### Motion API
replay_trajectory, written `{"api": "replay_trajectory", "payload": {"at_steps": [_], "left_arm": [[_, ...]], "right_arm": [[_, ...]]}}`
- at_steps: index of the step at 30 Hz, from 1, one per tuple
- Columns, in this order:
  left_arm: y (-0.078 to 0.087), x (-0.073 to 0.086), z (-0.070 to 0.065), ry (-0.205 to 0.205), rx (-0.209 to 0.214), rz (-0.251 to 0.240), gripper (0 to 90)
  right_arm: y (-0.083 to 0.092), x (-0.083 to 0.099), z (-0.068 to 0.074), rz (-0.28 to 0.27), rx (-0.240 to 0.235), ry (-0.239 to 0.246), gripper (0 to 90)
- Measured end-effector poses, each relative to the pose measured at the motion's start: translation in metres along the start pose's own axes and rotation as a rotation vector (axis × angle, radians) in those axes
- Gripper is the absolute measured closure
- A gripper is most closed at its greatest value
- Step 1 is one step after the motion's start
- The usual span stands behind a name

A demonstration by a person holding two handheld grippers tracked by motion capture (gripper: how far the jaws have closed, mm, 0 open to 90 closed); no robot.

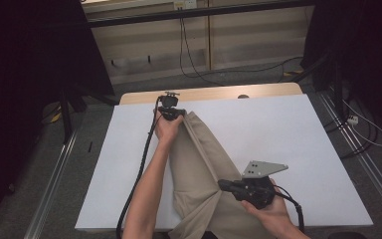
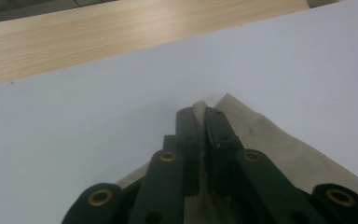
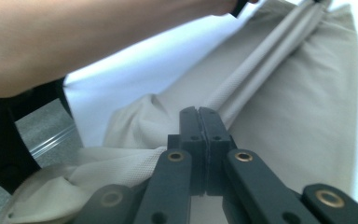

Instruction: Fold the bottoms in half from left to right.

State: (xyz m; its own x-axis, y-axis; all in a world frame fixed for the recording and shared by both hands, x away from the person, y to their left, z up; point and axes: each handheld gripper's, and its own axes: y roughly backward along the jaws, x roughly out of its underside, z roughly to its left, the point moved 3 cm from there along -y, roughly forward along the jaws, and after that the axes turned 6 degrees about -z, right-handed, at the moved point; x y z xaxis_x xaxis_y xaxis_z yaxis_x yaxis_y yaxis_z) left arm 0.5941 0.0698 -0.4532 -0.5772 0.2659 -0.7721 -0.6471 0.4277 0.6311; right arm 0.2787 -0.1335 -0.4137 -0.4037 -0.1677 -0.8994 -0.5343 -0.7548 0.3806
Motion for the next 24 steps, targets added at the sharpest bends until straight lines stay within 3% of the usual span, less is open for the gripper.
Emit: {"api": "replay_trajectory", "payload": {"at_steps": [10,13,16,19,22,24], "left_arm": [[-0.016,-0.004,-0.015,0.015,0.025,-0.003,83.4],[-0.022,-0.004,-0.021,-0.008,0.032,0.0,80.9],[-0.027,-0.004,-0.027,0.013,0.05,-0.007,72.6],[-0.026,-0.005,-0.026,0.081,0.1,-0.023,57.5],[-0.019,-0.008,-0.025,0.075,0.094,-0.045,38.4],[-0.012,-0.01,-0.024,0.053,0.109,-0.049,37.9]], "right_arm": [[0.015,0.019,-0.025,0.049,0.081,-0.022,90.0],[0.018,0.026,-0.033,0.063,0.103,-0.04,90.0],[0.019,0.031,-0.039,0.075,0.118,-0.055,90.0],[0.019,0.034,-0.044,0.092,0.14,-0.044,89.9],[0.018,0.039,-0.05,0.122,0.169,-0.054,89.8],[0.018,0.04,-0.052,0.129,0.174,-0.05,89.8]]}}
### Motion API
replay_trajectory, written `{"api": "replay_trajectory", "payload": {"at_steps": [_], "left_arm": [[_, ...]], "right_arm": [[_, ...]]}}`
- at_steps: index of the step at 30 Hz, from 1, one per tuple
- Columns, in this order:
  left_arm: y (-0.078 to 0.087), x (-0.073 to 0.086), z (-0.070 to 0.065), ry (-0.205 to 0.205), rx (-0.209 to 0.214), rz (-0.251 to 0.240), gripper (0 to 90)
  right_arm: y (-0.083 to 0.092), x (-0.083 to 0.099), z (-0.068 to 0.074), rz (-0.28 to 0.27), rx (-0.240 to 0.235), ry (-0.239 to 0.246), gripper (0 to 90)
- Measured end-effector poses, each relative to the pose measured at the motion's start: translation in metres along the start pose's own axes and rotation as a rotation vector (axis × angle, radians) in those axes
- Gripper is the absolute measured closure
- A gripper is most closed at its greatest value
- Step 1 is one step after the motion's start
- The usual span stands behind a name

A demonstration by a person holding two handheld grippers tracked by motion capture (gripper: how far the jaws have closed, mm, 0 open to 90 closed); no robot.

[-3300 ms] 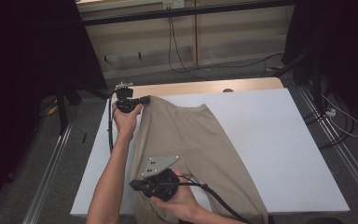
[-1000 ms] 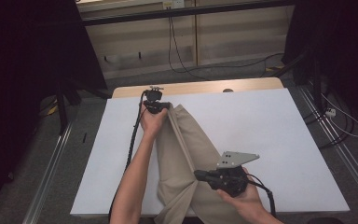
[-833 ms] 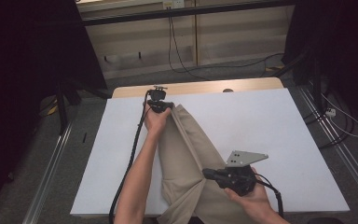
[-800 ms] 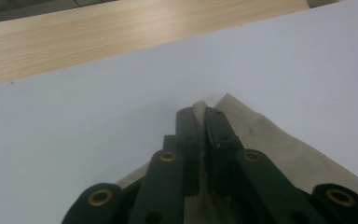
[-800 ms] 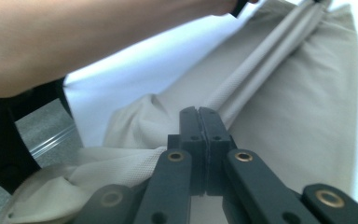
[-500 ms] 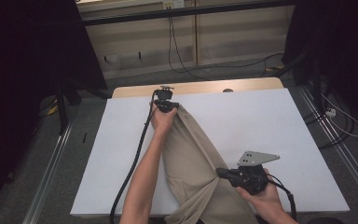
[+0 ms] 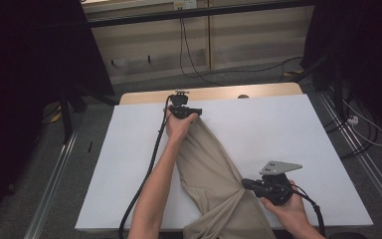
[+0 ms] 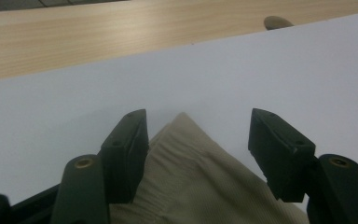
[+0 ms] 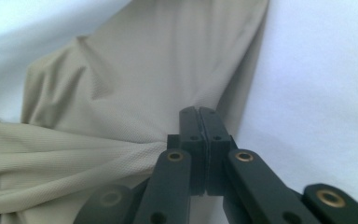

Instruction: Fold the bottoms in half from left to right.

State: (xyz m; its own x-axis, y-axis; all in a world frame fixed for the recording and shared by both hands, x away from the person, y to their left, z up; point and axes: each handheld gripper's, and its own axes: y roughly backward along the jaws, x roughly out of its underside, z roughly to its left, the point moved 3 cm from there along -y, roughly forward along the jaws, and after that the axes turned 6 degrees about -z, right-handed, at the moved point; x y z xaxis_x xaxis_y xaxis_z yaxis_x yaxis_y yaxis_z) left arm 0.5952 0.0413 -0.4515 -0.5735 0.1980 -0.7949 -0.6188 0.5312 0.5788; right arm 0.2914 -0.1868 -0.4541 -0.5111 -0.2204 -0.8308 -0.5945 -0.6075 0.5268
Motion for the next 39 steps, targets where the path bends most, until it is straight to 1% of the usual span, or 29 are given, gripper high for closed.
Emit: {"api": "replay_trajectory", "payload": {"at_steps": [2,5,7,8,9,10,12,13,15,17,18,19,20,22,23,24,25,27,28,29,30,32,33,34,36,37,38,39], "left_arm": [[0.008,-0.001,-0.001,-0.03,0.004,-0.003,32.5],[0.022,-0.001,-0.001,-0.03,0.01,-0.032,28.1],[0.032,0.002,-0.002,-0.045,0.01,-0.047,25.9],[0.036,0.005,-0.003,-0.046,0.016,-0.055,25.1],[0.042,0.007,-0.004,-0.052,0.023,-0.06,23.8],[0.047,0.011,-0.005,-0.063,0.025,-0.057,22.7],[0.057,0.018,-0.008,-0.075,0.039,-0.076,22.0],[0.063,0.023,-0.009,-0.085,0.041,-0.078,21.3],[0.075,0.033,-0.012,-0.097,0.045,-0.079,20.3],[0.088,0.044,-0.014,-0.114,0.053,-0.079,19.5],[0.094,0.049,-0.017,-0.116,0.056,-0.088,19.3],[0.101,0.054,-0.019,-0.133,0.069,-0.08,19.1],[0.109,0.059,-0.021,-0.159,0.08,-0.071,19.0],[0.124,0.073,-0.029,-0.169,0.102,-0.065,19.0],[0.131,0.081,-0.033,-0.185,0.101,-0.053,19.1],[0.138,0.088,-0.037,-0.204,0.1,-0.047,19.1],[0.145,0.096,-0.042,-0.212,0.119,-0.045,19.1],[0.16,0.11,-0.053,-0.227,0.164,-0.046,19.7],[0.174,0.123,-0.065,-0.246,0.197,-0.047,21.0],[0.174,0.123,-0.065,-0.246,0.197,-0.047,21.7],[0.182,0.129,-0.072,-0.258,0.213,-0.059,21.7],[0.195,0.142,-0.085,-0.29,0.258,-0.068,26.1],[0.2,0.149,-0.09,-0.305,0.267,-0.076,26.4],[0.204,0.155,-0.095,-0.305,0.281,-0.074,26.4],[0.208,0.163,-0.101,-0.321,0.288,-0.069,27.6],[0.208,0.165,-0.104,-0.343,0.285,-0.069,27.5],[0.208,0.165,-0.106,-0.347,0.278,-0.075,27.5],[0.208,0.166,-0.108,-0.343,0.279,-0.076,27.5]], "right_arm": [[-0.001,0.0,-0.003,0.008,0.011,-0.001,89.7],[-0.001,0.002,-0.006,0.024,0.021,-0.014,89.4],[-0.002,0.005,-0.007,0.041,0.024,-0.01,88.8],[-0.003,0.006,-0.007,0.051,0.028,-0.012,87.9],[-0.002,0.006,-0.008,0.054,0.04,-0.008,87.2],[-0.001,0.006,-0.008,0.053,0.049,-0.002,86.3],[0.002,0.004,-0.007,0.039,0.071,0.001,82.6],[0.005,0.003,-0.006,0.027,0.071,-0.004,82.0],[0.01,0.0,-0.003,0.0,0.069,-0.008,77.6],[0.015,0.0,0.004,-0.011,0.027,0.003,77.1],[0.016,0.001,0.01,-0.008,0.004,0.015,76.1],[0.017,0.004,0.015,0.002,-0.017,0.025,75.2],[0.018,0.007,0.022,0.012,-0.032,0.029,74.0],[0.019,0.013,0.031,0.043,-0.049,0.041,71.9],[0.02,0.016,0.035,0.053,-0.052,0.036,71.3],[0.023,0.024,0.039,0.082,-0.046,0.016,69.4],[0.023,0.024,0.039,0.082,-0.046,0.016,69.4],[0.027,0.031,0.043,0.097,-0.061,0.016,68.6],[0.028,0.035,0.047,0.1,-0.077,0.02,68.0],[0.028,0.035,0.047,0.1,-0.077,0.02,68.0],[0.027,0.036,0.049,0.099,-0.084,0.025,67.6],[0.023,0.036,0.051,0.098,-0.089,0.031,65.5],[0.017,0.035,0.049,0.102,-0.094,0.019,64.3],[0.017,0.035,0.049,0.102,-0.094,0.019,64.3],[0.012,0.034,0.049,0.104,-0.09,0.01,61.1],[0.009,0.033,0.049,0.103,-0.084,0.014,59.6],[0.007,0.032,0.05,0.104,-0.07,0.012,57.7],[0.004,0.032,0.051,0.103,-0.062,0.01,57.2]]}}
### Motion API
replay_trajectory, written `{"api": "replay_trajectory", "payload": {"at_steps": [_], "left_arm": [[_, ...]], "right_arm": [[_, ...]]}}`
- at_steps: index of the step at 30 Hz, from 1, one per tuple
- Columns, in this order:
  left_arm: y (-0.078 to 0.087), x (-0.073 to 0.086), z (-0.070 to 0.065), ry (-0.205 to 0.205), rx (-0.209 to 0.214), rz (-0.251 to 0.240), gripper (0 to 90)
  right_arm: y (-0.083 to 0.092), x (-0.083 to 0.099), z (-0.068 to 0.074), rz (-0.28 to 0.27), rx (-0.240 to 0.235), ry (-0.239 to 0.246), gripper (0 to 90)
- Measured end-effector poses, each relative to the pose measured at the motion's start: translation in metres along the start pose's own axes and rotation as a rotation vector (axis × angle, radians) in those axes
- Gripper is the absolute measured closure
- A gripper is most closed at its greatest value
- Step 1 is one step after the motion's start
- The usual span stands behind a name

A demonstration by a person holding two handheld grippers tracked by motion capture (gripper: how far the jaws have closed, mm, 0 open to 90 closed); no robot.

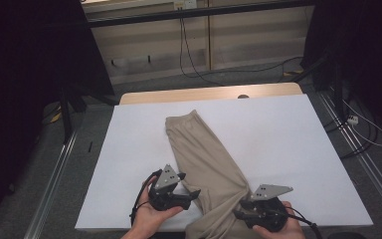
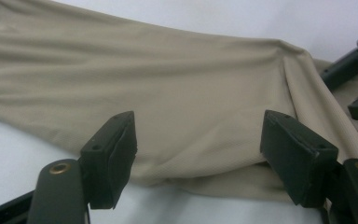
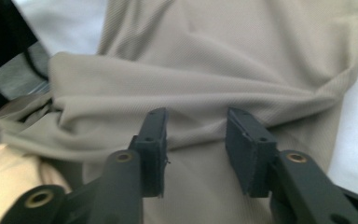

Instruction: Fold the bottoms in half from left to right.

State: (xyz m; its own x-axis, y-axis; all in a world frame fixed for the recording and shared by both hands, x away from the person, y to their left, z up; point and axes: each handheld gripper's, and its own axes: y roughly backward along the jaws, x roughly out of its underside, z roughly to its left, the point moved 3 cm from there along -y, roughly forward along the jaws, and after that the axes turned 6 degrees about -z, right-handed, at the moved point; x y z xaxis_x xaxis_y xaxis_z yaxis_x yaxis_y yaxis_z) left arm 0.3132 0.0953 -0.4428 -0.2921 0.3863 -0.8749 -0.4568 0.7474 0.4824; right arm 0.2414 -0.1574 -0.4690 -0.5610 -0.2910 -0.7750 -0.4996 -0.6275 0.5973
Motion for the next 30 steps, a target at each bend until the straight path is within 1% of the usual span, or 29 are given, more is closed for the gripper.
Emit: {"api": "replay_trajectory", "payload": {"at_steps": [1,2,3,4,5,6,7,8,9,11,12,14,15,17,18,19,20,21,22,23,24,25,26,27,28,29,30], "left_arm": [[-0.002,0.0,-0.002,-0.002,0.005,0.004,27.1],[-0.004,0.001,-0.005,-0.004,0.008,0.005,27.0],[-0.007,0.002,-0.007,-0.022,0.009,0.016,27.0],[-0.01,0.004,-0.01,-0.032,0.022,0.032,27.1],[-0.013,0.005,-0.013,-0.038,0.031,0.042,27.4],[-0.014,0.006,-0.014,-0.048,0.033,0.049,28.0],[-0.016,0.006,-0.015,-0.053,0.039,0.052,28.2],[-0.017,0.007,-0.016,-0.063,0.044,0.058,28.8],[-0.016,0.007,-0.016,-0.07,0.039,0.063,30.4],[-0.016,0.007,-0.016,-0.073,0.041,0.059,31.1],[-0.016,0.007,-0.017,-0.065,0.036,0.053,31.8],[-0.015,0.007,-0.015,-0.068,0.034,0.051,32.0],[-0.014,0.006,-0.015,-0.07,0.029,0.052,32.6],[-0.014,0.005,-0.014,-0.063,0.027,0.042,33.3],[-0.013,0.005,-0.014,-0.061,0.025,0.035,35.1],[-0.012,0.004,-0.015,-0.071,0.019,0.027,40.5],[-0.011,0.003,-0.016,-0.075,0.032,0.029,40.5],[-0.01,0.002,-0.017,-0.072,0.037,0.025,43.0],[-0.009,0.001,-0.019,-0.079,0.042,0.02,46.2],[-0.009,0.0,-0.021,-0.09,0.052,0.018,48.8],[-0.009,-0.001,-0.024,-0.085,0.072,0.01,52.4],[-0.009,-0.002,-0.027,-0.099,0.093,0.011,56.1],[-0.009,-0.002,-0.031,-0.1,0.118,0.011,59.9],[-0.008,-0.002,-0.035,-0.116,0.146,0.028,65.1],[-0.009,-0.001,-0.04,-0.127,0.17,0.034,67.8],[-0.009,0.001,-0.044,-0.149,0.193,0.054,69.5],[-0.01,0.003,-0.047,-0.164,0.214,0.072,71.8]], "right_arm": [[-0.003,-0.001,0.001,0.002,0.01,0.005,59.6],[-0.005,-0.001,0.001,0.011,0.029,0.022,64.4],[-0.006,0.0,0.002,0.016,0.05,0.042,69.8],[-0.006,0.0,0.002,0.016,0.07,0.06,76.5],[-0.005,0.0,0.001,0.017,0.072,0.052,85.9],[-0.003,0.001,-0.001,0.018,0.057,0.032,90.0],[-0.001,0.001,-0.003,0.017,0.048,0.014,90.0],[0.002,0.001,-0.004,0.014,0.04,0.015,90.0],[0.006,0.0,-0.005,0.011,0.035,0.016,90.0],[0.015,-0.001,-0.008,-0.008,0.015,-0.007,90.0],[0.02,-0.002,-0.009,-0.02,0.016,-0.012,90.0],[0.029,-0.001,-0.011,-0.026,0.029,0.002,90.0],[0.032,0.0,-0.012,-0.022,0.033,0.006,90.0],[0.034,0.003,-0.013,0.015,0.042,0.03,90.0],[0.035,0.005,-0.014,0.027,0.045,0.035,90.0],[0.037,0.008,-0.016,0.054,0.063,0.054,90.0],[0.037,0.008,-0.016,0.054,0.063,0.054,90.0],[0.039,0.01,-0.017,0.062,0.071,0.065,90.0],[0.042,0.012,-0.02,0.064,0.081,0.065,90.0],[0.045,0.015,-0.023,0.063,0.081,0.046,90.0],[0.048,0.017,-0.024,0.058,0.076,0.03,90.0],[0.05,0.017,-0.023,0.049,0.083,0.024,90.0],[0.05,0.018,-0.022,0.053,0.09,0.034,90.0],[0.049,0.019,-0.022,0.066,0.118,0.025,90.0],[0.048,0.021,-0.025,0.083,0.166,0.017,90.0],[0.047,0.022,-0.029,0.095,0.192,-0.013,90.0],[0.047,0.021,-0.032,0.092,0.219,-0.044,90.0]]}}
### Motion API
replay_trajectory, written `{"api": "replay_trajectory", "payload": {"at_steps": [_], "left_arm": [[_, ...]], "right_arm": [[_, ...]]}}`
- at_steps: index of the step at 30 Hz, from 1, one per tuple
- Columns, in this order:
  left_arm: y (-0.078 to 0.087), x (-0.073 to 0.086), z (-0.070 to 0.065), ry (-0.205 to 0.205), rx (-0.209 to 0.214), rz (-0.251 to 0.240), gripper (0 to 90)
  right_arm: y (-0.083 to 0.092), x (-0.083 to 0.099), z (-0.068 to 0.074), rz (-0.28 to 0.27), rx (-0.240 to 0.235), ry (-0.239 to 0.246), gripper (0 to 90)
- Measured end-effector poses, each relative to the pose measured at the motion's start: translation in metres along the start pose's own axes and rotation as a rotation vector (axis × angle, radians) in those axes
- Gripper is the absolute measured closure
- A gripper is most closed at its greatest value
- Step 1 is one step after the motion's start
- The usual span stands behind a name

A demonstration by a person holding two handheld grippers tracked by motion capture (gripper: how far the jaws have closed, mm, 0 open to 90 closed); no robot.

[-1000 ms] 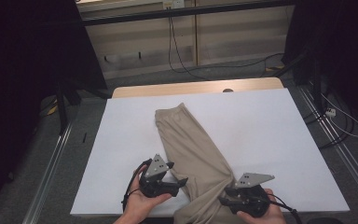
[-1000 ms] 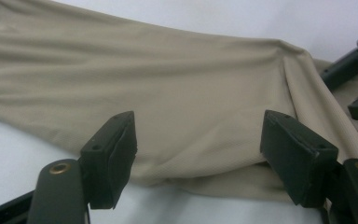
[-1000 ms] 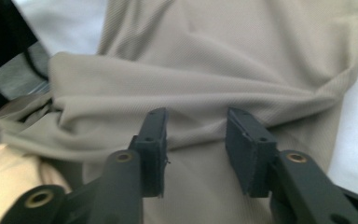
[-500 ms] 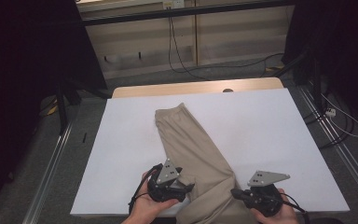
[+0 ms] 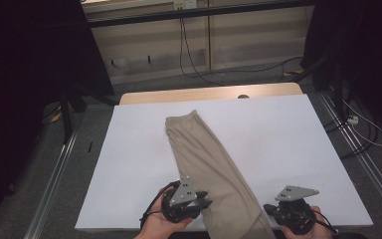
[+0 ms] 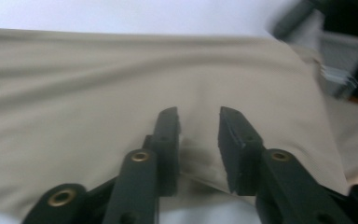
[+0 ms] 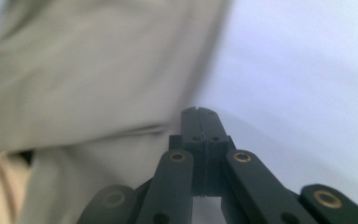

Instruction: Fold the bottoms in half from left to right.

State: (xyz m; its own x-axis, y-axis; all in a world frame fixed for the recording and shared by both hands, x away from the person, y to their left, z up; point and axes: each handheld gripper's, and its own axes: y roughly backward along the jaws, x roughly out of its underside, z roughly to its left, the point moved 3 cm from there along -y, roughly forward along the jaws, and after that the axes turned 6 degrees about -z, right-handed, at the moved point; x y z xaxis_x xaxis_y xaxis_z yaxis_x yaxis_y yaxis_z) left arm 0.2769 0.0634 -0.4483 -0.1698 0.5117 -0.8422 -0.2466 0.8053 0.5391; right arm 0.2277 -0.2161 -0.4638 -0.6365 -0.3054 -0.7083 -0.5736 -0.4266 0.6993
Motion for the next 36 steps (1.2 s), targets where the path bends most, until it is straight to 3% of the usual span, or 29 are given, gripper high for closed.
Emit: {"api": "replay_trajectory", "payload": {"at_steps": [2,4,6,8,11,15,18,19,21,23,24,25,28,31,32,36], "left_arm": [[-0.003,0.004,-0.006,-0.033,0.011,0.036,73.1],[-0.005,0.007,-0.008,-0.039,0.025,0.055,72.1],[-0.006,0.009,-0.008,-0.046,0.034,0.074,71.6],[-0.011,0.014,-0.009,-0.058,0.036,0.123,68.9],[-0.013,0.016,-0.01,-0.055,0.022,0.113,66.2],[-0.013,0.017,-0.008,-0.02,0.034,0.104,66.3],[-0.015,0.016,-0.01,-0.033,0.02,0.11,67.1],[-0.014,0.016,-0.009,-0.018,0.029,0.12,69.9],[-0.015,0.016,-0.008,-0.017,0.037,0.117,72.7],[-0.017,0.015,-0.007,0.012,0.055,0.115,84.2],[-0.016,0.014,-0.006,0.016,0.06,0.125,87.3],[-0.017,0.014,-0.006,0.017,0.059,0.127,88.0],[-0.017,0.013,-0.005,0.024,0.066,0.131,89.2],[-0.014,0.012,-0.004,0.059,0.054,0.148,89.6],[-0.012,0.013,-0.005,0.077,0.068,0.146,89.7],[-0.003,0.015,-0.007,0.076,0.075,0.16,89.7]], "right_arm": [[-0.001,-0.002,-0.002,-0.011,-0.003,-0.009,90.0],[0.0,-0.005,0.001,-0.057,-0.053,0.015,90.0],[0.0,-0.008,0.002,-0.086,-0.082,0.0,79.0],[-0.003,-0.011,0.001,-0.1,-0.102,-0.016,74.1],[-0.013,-0.018,-0.002,-0.09,-0.107,-0.017,62.5],[-0.029,-0.021,-0.005,-0.035,-0.093,-0.02,59.9],[-0.032,-0.025,-0.002,-0.023,-0.074,0.013,61.8],[-0.033,-0.025,0.001,-0.013,-0.053,0.079,64.1],[-0.033,-0.025,0.002,-0.009,-0.053,0.081,66.4],[-0.034,-0.026,0.002,-0.01,-0.055,0.072,72.9],[-0.034,-0.026,0.002,-0.012,-0.064,0.067,81.6],[-0.035,-0.026,0.004,-0.009,-0.115,0.056,90.0],[-0.035,-0.027,0.006,-0.004,-0.107,0.057,90.0],[-0.034,-0.026,0.005,-0.01,-0.113,0.025,90.0],[-0.034,-0.026,0.005,-0.01,-0.118,0.025,90.0],[-0.029,-0.022,0.011,-0.012,-0.132,0.032,90.0]]}}
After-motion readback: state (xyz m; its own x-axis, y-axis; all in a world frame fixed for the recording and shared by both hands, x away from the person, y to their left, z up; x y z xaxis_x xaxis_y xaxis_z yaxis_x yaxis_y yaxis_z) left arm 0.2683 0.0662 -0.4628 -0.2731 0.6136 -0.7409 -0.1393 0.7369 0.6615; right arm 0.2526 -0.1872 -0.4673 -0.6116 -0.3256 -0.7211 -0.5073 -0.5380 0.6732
